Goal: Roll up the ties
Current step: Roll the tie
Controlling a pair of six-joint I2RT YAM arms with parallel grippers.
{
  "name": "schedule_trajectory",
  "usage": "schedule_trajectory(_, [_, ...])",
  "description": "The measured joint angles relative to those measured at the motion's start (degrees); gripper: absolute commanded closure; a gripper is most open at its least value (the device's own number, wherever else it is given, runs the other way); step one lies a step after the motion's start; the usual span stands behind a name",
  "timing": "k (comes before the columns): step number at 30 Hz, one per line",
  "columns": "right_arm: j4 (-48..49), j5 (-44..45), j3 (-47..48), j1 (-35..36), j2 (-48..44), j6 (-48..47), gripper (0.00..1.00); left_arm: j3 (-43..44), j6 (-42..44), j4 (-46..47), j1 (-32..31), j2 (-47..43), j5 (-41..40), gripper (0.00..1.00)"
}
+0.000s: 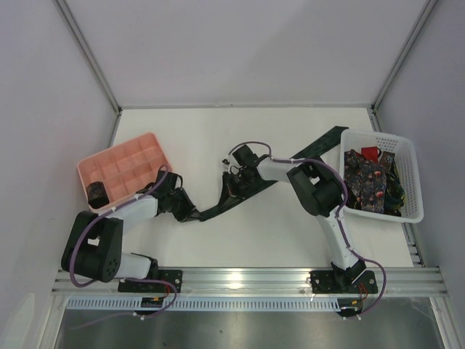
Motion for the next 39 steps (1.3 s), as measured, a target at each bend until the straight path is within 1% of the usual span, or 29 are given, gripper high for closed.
schedule_trajectory(5, [0.1, 0.0, 0.0, 0.7, 0.0, 0.2, 1.00, 2.7, 0.6, -4.8, -1.9, -2.9, -2.5, 0.91])
schedule_trajectory(10, [0.3, -0.2, 0.0, 0.9, 0.2, 0.7, 1.00, 5.0, 0.6, -6.7, -3.1, -3.5, -3.3, 0.90])
schedule_trajectory(18, [1.2, -1.7, 0.0, 0.9, 0.9, 2.6, 1.00, 11.6, 0.3, -6.7, -6.8, 2.9, -3.3, 0.88])
schedule_trajectory(23, [1.2, -2.0, 0.0, 0.9, 1.1, 2.9, 1.00, 15.0, 0.4, -6.8, -7.7, 6.1, -3.1, 0.88])
schedule_trajectory(25, [1.3, -2.1, 0.0, 0.8, 1.1, 3.0, 1.00, 15.7, 0.4, -7.0, -7.8, 6.3, -3.1, 0.82])
schedule_trajectory(26, [1.3, -2.2, 0.0, 0.8, 1.2, 3.0, 1.00, 15.9, 0.4, -7.0, -7.8, 6.3, -3.1, 0.82])
schedule_trajectory(28, [1.4, -2.5, 0.0, 0.8, 1.3, 3.0, 1.00, 16.3, 0.3, -7.0, -7.8, 6.4, -3.2, 0.82])
schedule_trajectory(32, [1.4, -2.7, 0.0, 0.8, 1.4, 3.0, 1.00, 17.3, 0.4, -7.0, -8.0, 7.7, -3.1, 0.91])
schedule_trajectory(36, [1.2, -2.7, 0.1, 0.8, 1.4, 3.0, 1.00, 17.5, 0.6, -7.3, -8.5, 8.5, -3.2, 0.92])
schedule_trajectory(39, [0.5, -2.7, 0.3, 0.3, 1.3, 3.0, 1.00, 18.6, 1.6, -9.5, -8.9, 8.5, -3.8, 0.96])
